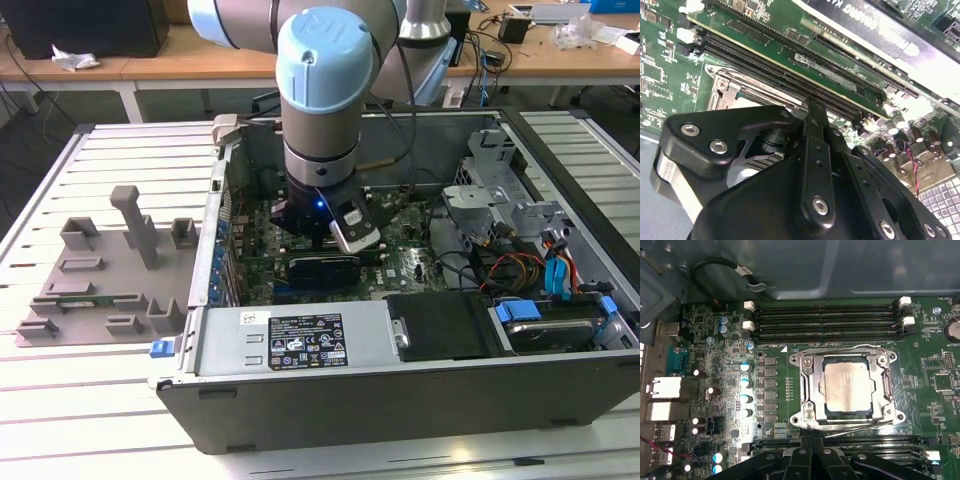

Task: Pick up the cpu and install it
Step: 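Install the second cpu locking lever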

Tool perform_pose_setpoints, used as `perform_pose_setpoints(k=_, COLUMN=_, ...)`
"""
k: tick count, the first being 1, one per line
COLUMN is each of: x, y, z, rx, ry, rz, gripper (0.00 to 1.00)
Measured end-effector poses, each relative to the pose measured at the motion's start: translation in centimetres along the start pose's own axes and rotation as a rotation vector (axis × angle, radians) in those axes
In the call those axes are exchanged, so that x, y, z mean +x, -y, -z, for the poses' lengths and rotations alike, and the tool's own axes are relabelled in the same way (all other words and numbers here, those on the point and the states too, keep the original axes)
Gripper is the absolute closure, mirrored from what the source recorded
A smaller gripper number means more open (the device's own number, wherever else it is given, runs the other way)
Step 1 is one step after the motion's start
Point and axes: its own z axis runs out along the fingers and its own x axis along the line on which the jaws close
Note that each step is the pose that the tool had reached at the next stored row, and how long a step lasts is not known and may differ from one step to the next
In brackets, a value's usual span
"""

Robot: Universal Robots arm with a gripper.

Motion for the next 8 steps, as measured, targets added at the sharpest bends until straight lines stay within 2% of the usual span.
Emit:
perform_pose_setpoints(k=1, x=0.02, y=0.02, z=-0.03, rx=-0.0078, ry=-0.0003, rz=0.0, gripper=0.89)
perform_pose_setpoints(k=3, x=0.12, y=0.2, z=-0.07, rx=-0.0497, ry=-0.0017, rz=0.0, gripper=0.89)
perform_pose_setpoints(k=4, x=0.12, y=0.41, z=-0.06, rx=-0.0549, ry=-0.0017, rz=0.0, gripper=0.89)
perform_pose_setpoints(k=8, x=0.1, y=0.96, z=0.05, rx=-0.0601, ry=-0.0016, rz=-0.001, gripper=0.89)
